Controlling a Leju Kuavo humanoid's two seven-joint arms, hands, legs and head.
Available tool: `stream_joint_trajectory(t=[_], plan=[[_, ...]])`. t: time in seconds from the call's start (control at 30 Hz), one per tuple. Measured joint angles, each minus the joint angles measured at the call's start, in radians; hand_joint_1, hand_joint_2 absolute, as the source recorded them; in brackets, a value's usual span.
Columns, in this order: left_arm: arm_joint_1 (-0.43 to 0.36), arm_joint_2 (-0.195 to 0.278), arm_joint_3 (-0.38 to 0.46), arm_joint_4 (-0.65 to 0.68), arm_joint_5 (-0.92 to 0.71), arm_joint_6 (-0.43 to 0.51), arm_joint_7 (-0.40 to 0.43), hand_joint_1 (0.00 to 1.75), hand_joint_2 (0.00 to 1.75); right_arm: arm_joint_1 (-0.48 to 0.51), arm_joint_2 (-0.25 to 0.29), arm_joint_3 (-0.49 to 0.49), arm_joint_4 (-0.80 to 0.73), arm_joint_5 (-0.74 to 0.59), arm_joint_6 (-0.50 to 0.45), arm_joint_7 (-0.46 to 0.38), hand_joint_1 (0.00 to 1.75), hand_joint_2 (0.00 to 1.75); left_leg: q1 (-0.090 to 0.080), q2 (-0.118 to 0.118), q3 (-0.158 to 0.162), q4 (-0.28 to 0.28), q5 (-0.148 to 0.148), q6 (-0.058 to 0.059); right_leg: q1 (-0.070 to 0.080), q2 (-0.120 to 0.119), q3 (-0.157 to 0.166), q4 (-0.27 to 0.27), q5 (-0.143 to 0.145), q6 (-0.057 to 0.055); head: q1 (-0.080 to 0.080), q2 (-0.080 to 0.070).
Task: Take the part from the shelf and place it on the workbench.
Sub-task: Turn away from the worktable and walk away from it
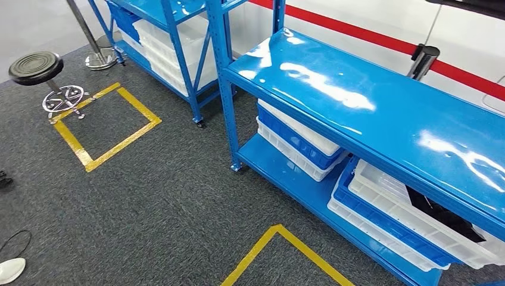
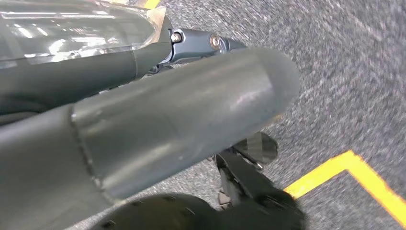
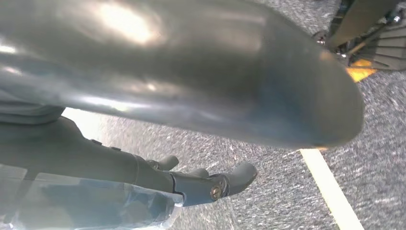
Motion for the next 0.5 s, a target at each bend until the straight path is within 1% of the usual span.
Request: stream_joint_trajectory(t=[0.03,0.07,0.1,0.13,0.17,0.2,0.23,0.27,0.3,0.33,0.37,0.4,0.47,0.5], plan=[[0.002,0.0,0.0,0.0,0.0,0.0,0.0,0.0,0.0,0.0,0.0,0.0,0.0,0.001,0.0,0.0,0.0,0.0,0.0,-0.011,-0.032,0.063,-0.024,0.002,0.004,0.014,-0.001,0.0,0.0,-0.001,0.0,0.0],[0.003,-0.001,0.0,0.0,0.0,0.001,0.0,0.0,0.0,0.002,0.001,0.0,0.0,0.002,0.0,0.001,0.0,0.0,-0.001,-0.015,-0.054,0.098,-0.028,0.005,0.007,0.028,-0.001,0.001,0.0,-0.002,0.0,0.0],[0.003,-0.001,0.0,0.0,0.0,0.002,0.0,0.0,0.0,0.003,0.001,0.0,0.0,0.003,0.0,0.001,0.0,0.0,-0.001,-0.018,-0.058,0.097,-0.012,0.008,0.01,0.042,0.0,0.001,0.0,-0.002,0.0,0.0],[0.003,-0.001,0.0,0.0,0.0,0.002,0.0,0.0,0.0,0.004,0.001,0.0,0.0,0.004,0.0,0.002,0.0,0.0,-0.001,-0.022,-0.043,0.057,0.022,0.013,0.011,0.056,0.002,0.001,0.0,-0.001,0.0,0.0],[0.003,-0.001,0.0,0.0,0.0,0.003,0.0,0.0,0.0,0.005,0.001,0.0,0.0,0.004,0.0,0.002,0.0,0.0,-0.001,-0.036,-0.014,-0.01,0.063,0.018,0.011,0.069,0.004,0.001,0.001,-0.001,0.0,0.0],[0.003,0.0,0.0,0.0,-0.001,0.003,0.0,0.0,0.0,0.004,0.001,0.0,0.0,0.005,0.0,0.002,0.0,0.0,-0.001,-0.059,0.015,-0.077,0.094,0.022,0.013,0.081,0.004,0.002,0.001,0.0,0.0,0.0],[0.003,0.0,0.0,0.0,-0.001,0.004,0.0,0.0,0.0,0.003,0.002,0.0,0.0,0.005,0.0,0.002,0.0,0.0,-0.001,-0.077,0.037,-0.128,0.114,0.025,0.015,0.092,0.003,0.002,0.002,0.002,0.0,0.0],[0.003,0.0,0.0,0.0,-0.001,0.004,0.0,0.0,0.0,0.003,0.002,0.0,0.0,0.006,0.0,0.002,0.0,0.0,-0.004,-0.09,0.049,-0.157,0.123,0.027,0.016,0.101,0.0,0.003,0.003,0.006,0.001,0.0],[0.002,0.0,0.0,0.0,-0.001,0.005,0.0,0.0,0.0,0.003,0.002,0.0,0.0,0.006,0.0,0.002,0.0,0.0,-0.007,-0.09,0.051,-0.165,0.122,0.028,0.016,0.11,-0.004,0.001,0.006,0.012,0.001,0.0],[0.002,-0.001,0.0,0.0,-0.001,0.006,0.0,0.0,0.0,0.004,0.002,0.0,0.0,0.006,0.0,0.001,0.0,0.0,-0.011,-0.078,0.052,-0.169,0.125,0.032,0.015,0.119,-0.01,-0.001,0.009,0.019,0.001,0.0],[0.001,-0.002,0.0,0.0,-0.001,0.007,0.0,0.0,0.0,0.005,0.001,0.0,0.0,0.007,0.0,0.001,0.0,0.0,-0.012,-0.067,0.054,-0.175,0.131,0.039,0.014,0.116,-0.015,0.001,0.01,0.025,0.001,0.0],[0.0,-0.003,0.0,0.0,-0.001,0.008,0.0,0.0,0.0,0.006,0.001,-0.001,0.0,0.007,0.0,0.001,0.0,0.0,-0.012,-0.056,0.056,-0.184,0.137,0.047,0.015,0.1,-0.023,0.012,0.004,0.027,0.002,0.0],[0.001,-0.004,0.0,0.0,-0.001,0.009,0.0,0.0,0.0,0.005,0.0,-0.001,0.0,0.007,0.0,0.001,0.0,0.0,-0.01,-0.035,0.059,-0.196,0.145,0.06,0.017,0.051,-0.05,0.063,-0.024,0.023,0.004,0.0],[0.001,-0.005,0.0,0.0,-0.001,0.01,0.0,0.0,0.0,0.004,0.0,-0.001,0.0,0.008,0.0,0.001,0.0,0.0,-0.011,-0.03,0.059,-0.198,0.146,0.063,0.018,0.035,-0.062,0.084,-0.037,0.02,0.005,0.0]])
